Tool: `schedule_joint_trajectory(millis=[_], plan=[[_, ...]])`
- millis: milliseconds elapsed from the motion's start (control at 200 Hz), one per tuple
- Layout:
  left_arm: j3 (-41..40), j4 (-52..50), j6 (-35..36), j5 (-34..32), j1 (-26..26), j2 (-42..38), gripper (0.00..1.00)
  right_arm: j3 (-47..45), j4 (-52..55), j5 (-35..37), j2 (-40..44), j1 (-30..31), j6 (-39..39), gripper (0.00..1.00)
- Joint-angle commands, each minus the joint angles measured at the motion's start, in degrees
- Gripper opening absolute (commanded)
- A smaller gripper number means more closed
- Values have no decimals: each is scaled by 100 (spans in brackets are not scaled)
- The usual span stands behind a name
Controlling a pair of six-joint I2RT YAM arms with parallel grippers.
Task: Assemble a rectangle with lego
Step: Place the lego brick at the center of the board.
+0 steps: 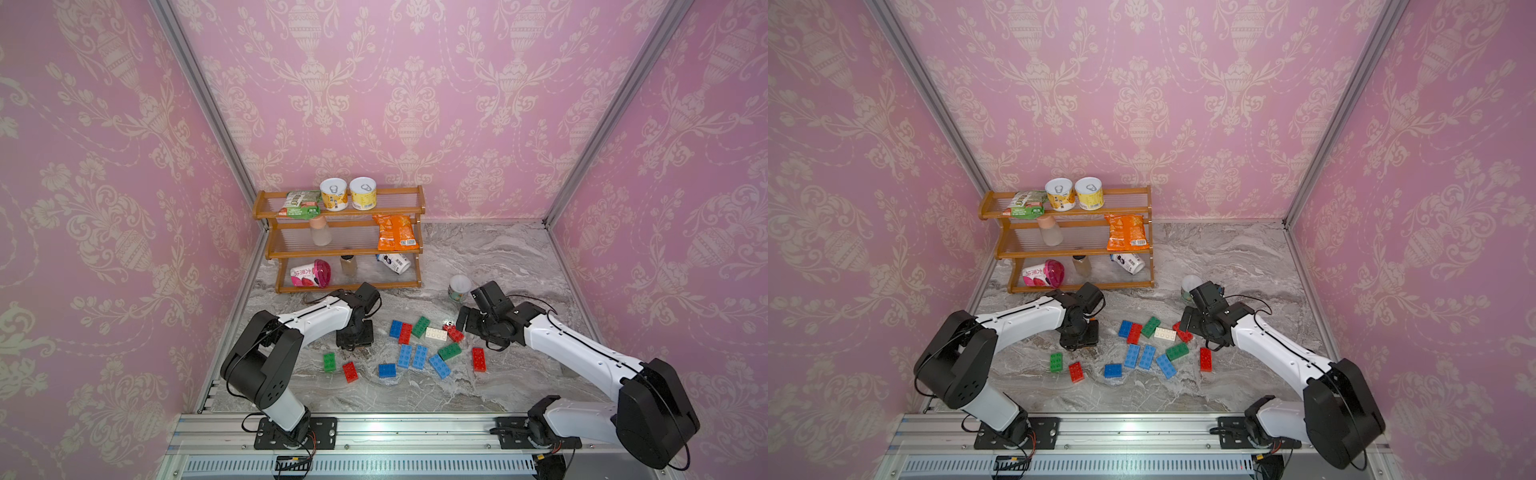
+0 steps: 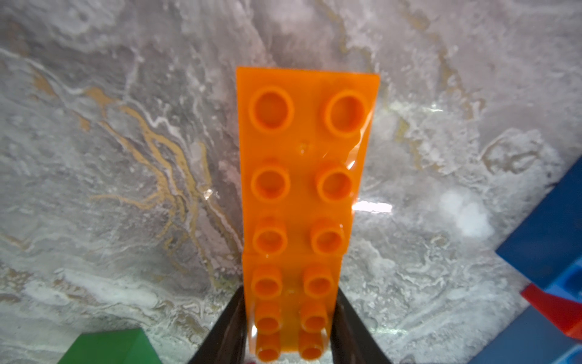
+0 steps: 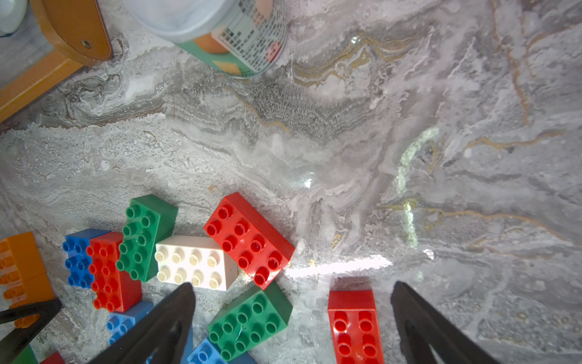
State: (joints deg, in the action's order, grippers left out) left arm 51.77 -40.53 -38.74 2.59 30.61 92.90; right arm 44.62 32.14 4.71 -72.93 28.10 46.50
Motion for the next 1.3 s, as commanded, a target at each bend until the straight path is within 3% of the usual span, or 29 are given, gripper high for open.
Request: schedule_joint_trajectory(millis=[0,290,590,775,1016,1296], plan=[[-44,49,-171,-162,15,183,43,-60,-19,30,44,-51,35,100],[51,137,-183,-127,24,260,46,-59,-28,20,31,-87,-10,100],[123,158,-171,-119,33,350,39,-129,-56,4,116,-115,3,100],[140,160,-152,-110,33,395,40,-193,-58,10,199,-125,34,100],[173,94,-159,-181,33,301,52,-235,-40,19,277,-138,43,100],[605,-428,-169,-586,32,-351,77,-172,12,28,357,-146,2,100]])
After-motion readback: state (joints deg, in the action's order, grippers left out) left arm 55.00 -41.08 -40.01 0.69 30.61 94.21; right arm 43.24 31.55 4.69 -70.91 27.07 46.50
